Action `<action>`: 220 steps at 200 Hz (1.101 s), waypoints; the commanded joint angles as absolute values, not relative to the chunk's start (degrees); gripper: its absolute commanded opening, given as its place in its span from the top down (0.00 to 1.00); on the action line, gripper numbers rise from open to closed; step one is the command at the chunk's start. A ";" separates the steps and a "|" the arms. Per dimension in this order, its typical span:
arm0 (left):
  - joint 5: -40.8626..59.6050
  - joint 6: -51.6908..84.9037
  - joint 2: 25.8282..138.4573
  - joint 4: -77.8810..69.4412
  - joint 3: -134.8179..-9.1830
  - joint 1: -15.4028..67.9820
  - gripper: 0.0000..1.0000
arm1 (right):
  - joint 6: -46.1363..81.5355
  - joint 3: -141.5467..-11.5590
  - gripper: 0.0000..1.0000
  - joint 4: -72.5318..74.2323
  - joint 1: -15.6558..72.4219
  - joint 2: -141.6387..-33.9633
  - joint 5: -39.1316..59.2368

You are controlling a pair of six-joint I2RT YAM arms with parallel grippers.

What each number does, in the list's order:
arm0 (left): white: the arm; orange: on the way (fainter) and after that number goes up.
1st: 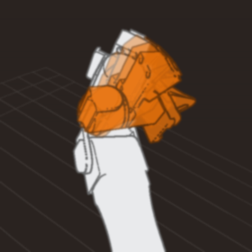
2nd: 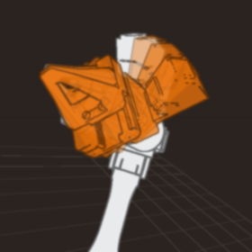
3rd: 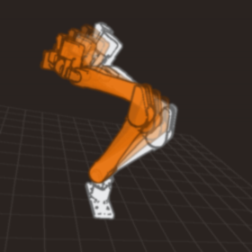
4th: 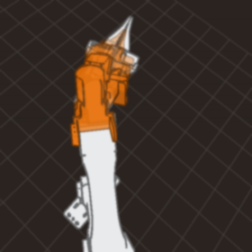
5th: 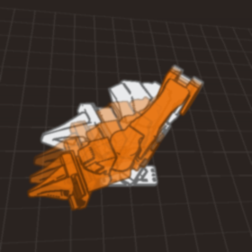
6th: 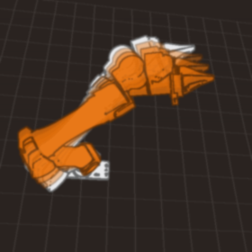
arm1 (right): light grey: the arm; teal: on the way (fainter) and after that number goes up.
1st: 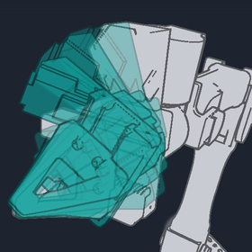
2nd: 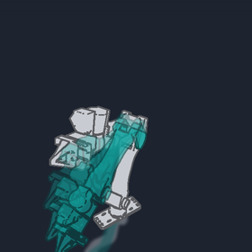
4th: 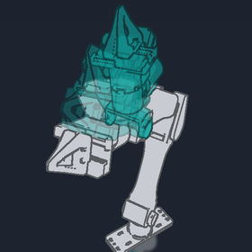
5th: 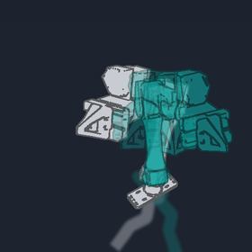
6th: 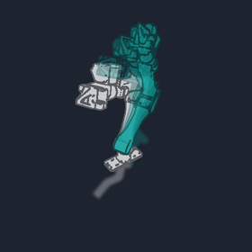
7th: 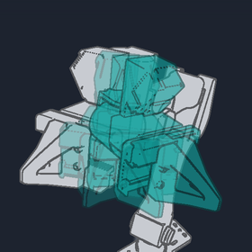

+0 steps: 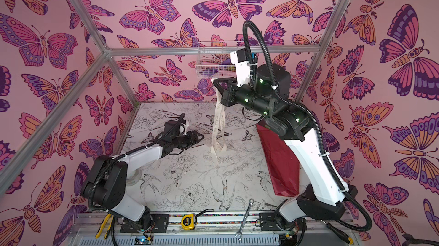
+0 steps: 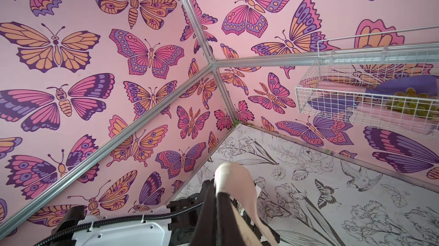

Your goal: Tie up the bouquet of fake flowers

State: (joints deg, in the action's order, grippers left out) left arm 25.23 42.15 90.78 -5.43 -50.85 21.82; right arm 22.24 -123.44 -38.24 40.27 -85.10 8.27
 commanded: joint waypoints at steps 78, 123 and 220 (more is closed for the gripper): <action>31.01 4.41 80.49 -37.18 -34.83 32.16 0.23 | 20.21 -119.03 1.00 -40.13 40.17 -84.46 1.95; 31.18 1.70 84.21 -48.38 -30.95 36.23 0.20 | 20.30 -119.10 1.00 -40.35 40.04 -84.55 1.91; 25.38 7.26 97.25 -46.99 -42.17 38.57 0.34 | 20.85 -118.49 1.00 -40.34 39.97 -84.38 2.69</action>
State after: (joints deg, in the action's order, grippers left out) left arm 26.28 5.10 95.39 -44.53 -39.07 38.17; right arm 21.56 -117.95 -40.14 40.23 -84.66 2.61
